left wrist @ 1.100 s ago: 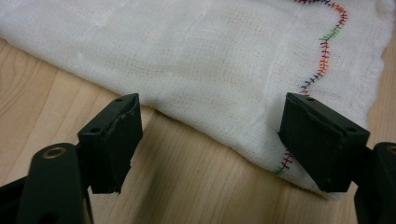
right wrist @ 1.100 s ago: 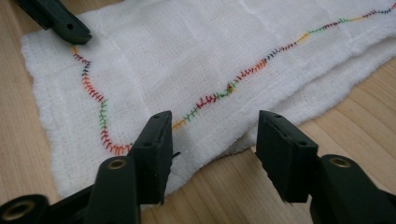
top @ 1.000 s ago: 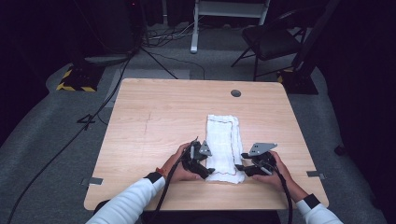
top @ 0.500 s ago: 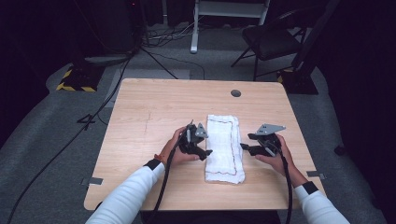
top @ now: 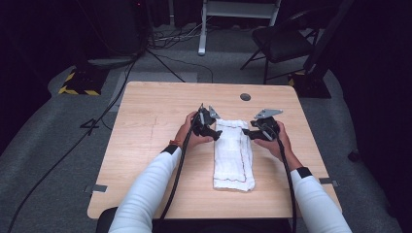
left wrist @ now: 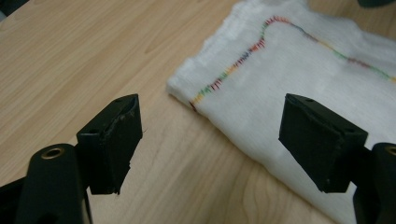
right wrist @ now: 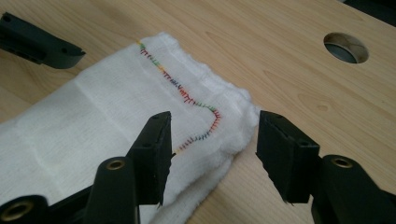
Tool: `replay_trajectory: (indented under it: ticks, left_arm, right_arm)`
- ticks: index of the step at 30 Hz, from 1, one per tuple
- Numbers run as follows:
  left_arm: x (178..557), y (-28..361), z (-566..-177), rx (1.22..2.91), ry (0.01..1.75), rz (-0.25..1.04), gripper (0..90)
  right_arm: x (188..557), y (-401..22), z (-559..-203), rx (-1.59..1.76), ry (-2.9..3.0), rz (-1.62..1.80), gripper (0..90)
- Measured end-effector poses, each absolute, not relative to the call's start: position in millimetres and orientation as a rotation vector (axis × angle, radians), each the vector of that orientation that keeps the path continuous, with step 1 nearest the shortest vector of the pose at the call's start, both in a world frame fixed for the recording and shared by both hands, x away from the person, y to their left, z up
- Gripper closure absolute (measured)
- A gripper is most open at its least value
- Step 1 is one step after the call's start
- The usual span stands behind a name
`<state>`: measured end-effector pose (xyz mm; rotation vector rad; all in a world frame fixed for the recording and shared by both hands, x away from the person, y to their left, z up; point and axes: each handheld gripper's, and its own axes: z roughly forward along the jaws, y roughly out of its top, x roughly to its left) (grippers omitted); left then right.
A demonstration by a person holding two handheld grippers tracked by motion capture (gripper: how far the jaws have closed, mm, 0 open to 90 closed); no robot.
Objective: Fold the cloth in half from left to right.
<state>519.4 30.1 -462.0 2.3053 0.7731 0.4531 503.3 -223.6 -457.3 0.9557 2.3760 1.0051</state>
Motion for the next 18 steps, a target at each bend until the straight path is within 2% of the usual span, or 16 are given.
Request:
replay_trajectory:
  ticks: [8,12,18]
  left_arm:
    - [544.2,25.8,-465.8,2.264,0.882,0.457,23.5]
    - [552.9,27.5,-472.7,2.243,0.958,0.418,25.9]
    - [558.7,28.2,-480.6,2.234,0.984,0.379,27.0]
  right_arm:
    - [524.1,-218.2,-465.3,1.025,2.375,0.997,46.2]
    - [533.4,-219.2,-469.7,1.076,2.360,1.000,46.2]
    - [540.7,-218.0,-473.6,1.112,2.355,1.005,45.9]
